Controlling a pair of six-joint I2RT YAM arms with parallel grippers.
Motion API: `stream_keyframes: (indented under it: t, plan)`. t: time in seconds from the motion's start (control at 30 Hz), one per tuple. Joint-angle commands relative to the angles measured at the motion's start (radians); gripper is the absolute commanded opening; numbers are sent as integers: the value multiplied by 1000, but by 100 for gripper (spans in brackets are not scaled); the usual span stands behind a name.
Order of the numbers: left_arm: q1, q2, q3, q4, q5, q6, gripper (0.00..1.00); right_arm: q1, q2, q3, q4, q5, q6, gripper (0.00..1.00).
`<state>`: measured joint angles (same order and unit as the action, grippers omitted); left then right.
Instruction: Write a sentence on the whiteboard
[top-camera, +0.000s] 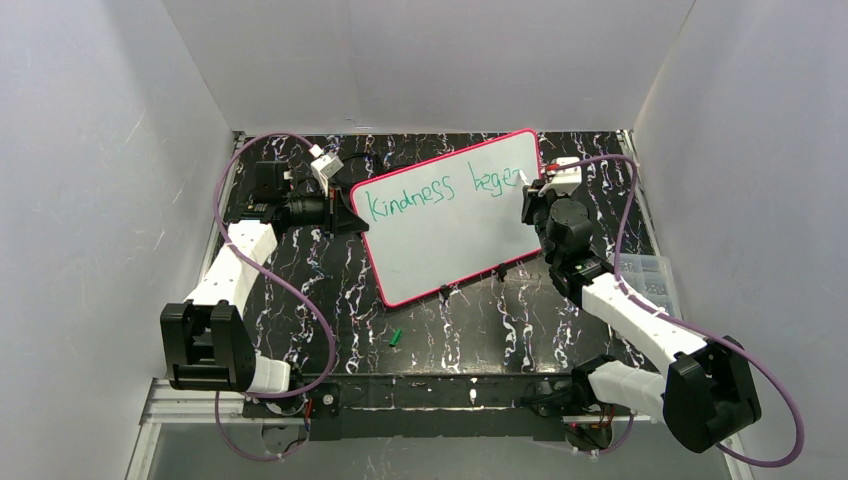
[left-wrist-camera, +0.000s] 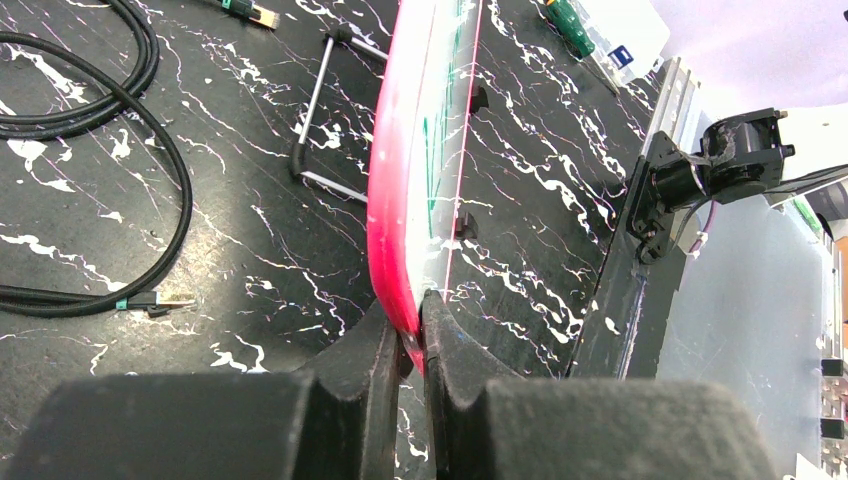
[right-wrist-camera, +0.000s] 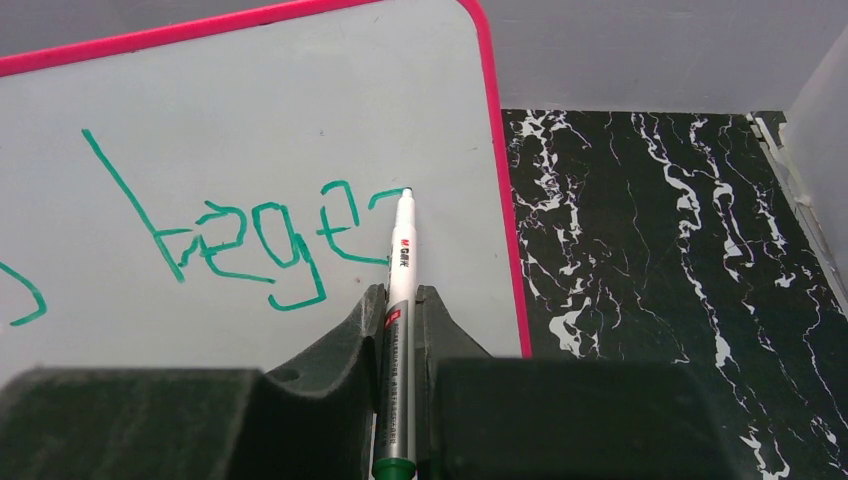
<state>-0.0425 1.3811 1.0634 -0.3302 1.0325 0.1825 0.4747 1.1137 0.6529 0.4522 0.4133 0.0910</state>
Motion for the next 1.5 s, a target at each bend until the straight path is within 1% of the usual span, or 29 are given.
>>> stream_keyframes:
  t: [0.0,0.17,0.53,1.13,1.47]
  plan:
    - [-1,-40,27,5,-45,67,0,-5,-19,44,35,-20,-16,1]
    - [-1,-40,26,5,-45,66,0,-5,-36,62,38,-52,-11,1]
    - [0,-41,27,5,-43,66,0,-5,18,94,52,-53,-28,1]
    - [-1,-47,27,5,-42,67,0,-5,-59,-32,-41,-47,20,1]
    - [0,-49,25,5,-43,66,0,-5,-71,-49,-79,-33,25,1]
